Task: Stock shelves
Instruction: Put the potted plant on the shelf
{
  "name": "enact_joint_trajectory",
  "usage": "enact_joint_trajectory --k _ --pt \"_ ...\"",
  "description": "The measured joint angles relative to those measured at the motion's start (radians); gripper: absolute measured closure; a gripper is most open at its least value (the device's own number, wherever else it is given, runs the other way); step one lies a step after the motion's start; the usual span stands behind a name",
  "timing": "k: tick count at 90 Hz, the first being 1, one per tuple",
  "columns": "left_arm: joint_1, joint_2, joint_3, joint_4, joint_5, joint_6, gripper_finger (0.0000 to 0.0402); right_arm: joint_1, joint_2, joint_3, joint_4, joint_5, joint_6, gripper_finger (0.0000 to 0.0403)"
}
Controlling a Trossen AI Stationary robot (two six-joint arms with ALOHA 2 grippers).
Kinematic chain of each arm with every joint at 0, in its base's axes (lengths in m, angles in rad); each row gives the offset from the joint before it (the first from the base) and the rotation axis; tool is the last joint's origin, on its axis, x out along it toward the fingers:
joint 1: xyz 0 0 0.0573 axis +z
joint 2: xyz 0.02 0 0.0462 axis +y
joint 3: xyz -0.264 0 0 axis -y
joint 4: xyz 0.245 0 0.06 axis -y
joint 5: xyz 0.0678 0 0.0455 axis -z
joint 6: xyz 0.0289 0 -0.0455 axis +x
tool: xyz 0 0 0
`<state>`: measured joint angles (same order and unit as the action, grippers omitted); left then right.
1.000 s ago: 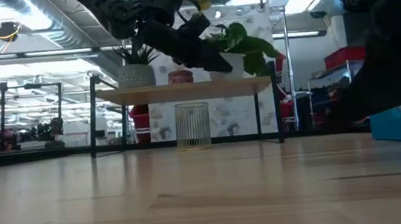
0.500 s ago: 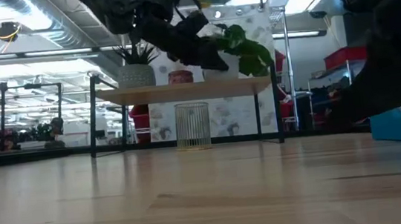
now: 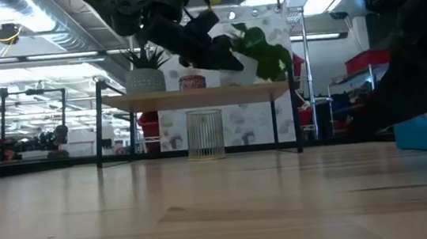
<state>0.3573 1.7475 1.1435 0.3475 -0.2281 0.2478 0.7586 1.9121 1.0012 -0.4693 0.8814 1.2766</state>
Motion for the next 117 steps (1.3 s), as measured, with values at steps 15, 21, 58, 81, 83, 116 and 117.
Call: enact_joint_trajectory --k 15,21,58,81,83,116,117 --pt "0.004 0.014 0.000 0.099 0.039 0.018 0.0067 0.000 0.000 0.000 0.001 0.001 0.000 0.0137" --pt "0.004 0.031 0.000 0.139 0.058 0.023 0.0067 0.000 0.000 0.000 0.002 0.001 0.000 0.0137" --pt "0.012 0.092 0.000 0.230 0.062 0.042 0.0067 0.000 0.000 0.000 0.008 0.001 0.000 0.0137" --pt "0.013 0.092 0.000 0.169 0.072 0.040 0.0066 0.000 0.000 0.000 0.008 0.001 0.000 0.0137" --pt "0.013 0.092 0.000 0.161 0.072 0.042 0.0066 0.000 0.000 0.000 0.008 0.001 0.000 0.0137" --pt "0.013 0.091 0.002 0.119 0.061 0.060 0.0066 0.000 0.000 0.000 0.012 0.001 0.000 0.0137" --pt "0.013 0.091 0.002 0.117 0.061 0.060 0.0066 0.000 0.000 0.000 0.013 0.001 0.000 0.0137"
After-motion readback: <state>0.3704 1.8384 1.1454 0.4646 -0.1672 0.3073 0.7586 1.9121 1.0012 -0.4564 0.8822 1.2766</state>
